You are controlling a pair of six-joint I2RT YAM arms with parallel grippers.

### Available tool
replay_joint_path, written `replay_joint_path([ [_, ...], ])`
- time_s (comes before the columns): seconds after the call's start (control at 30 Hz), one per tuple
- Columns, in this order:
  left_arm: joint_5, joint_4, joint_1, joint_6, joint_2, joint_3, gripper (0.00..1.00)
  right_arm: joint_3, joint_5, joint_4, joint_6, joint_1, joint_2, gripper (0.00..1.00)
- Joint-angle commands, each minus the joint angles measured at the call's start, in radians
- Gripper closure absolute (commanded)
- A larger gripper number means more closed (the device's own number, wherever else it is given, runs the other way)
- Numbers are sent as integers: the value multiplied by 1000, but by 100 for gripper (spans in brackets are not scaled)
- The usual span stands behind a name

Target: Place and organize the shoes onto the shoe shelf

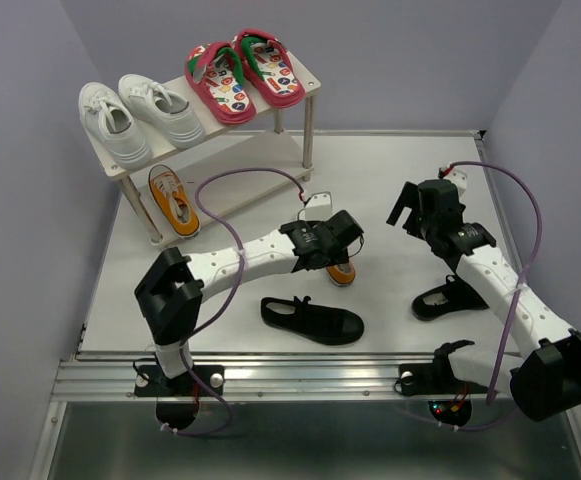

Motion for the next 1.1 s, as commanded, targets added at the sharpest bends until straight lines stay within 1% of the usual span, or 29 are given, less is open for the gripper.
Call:
replay_joint_path([
  [0.0, 36, 60, -4, 11, 32, 23, 31, -17, 4, -14, 20, 1, -23, 0],
  [0.13, 52, 90, -5, -1, 100, 25, 35, -11, 7, -18, 10, 1, -24, 0],
  [0.3, 27, 148, -2, -9, 155, -6, 42, -7, 8, -18, -6, 1, -26, 0],
  [0.37, 29, 149, -4, -9, 192, 3, 46, -7, 5, -18, -10, 1, -23, 0],
  [0.5, 27, 110, -4, -9, 215, 23, 73, -10, 2, -18, -7, 1, -24, 0],
  [0.53, 20, 102, -4, -9, 194, 20, 91, -12, 2, -18, -6, 1, -26, 0],
  [0.57, 8, 79, -4, -9, 177, 18, 100, -14, 2, -18, -8, 1, -29, 0],
  [0.67, -58, 28, -4, -4, 102, 32, 100, -15, 4, -18, -8, 1, -34, 0],
  [0.77, -111, -65, -2, 10, 25, 49, 100, -15, 2, -18, -5, 1, -34, 0],
  [0.93, -132, -127, 4, 20, -95, 35, 100, -14, 4, -18, -3, 1, -28, 0],
  [1.07, -141, -160, 5, -4, -182, -23, 100, -14, 2, -17, -6, 1, -29, 0],
])
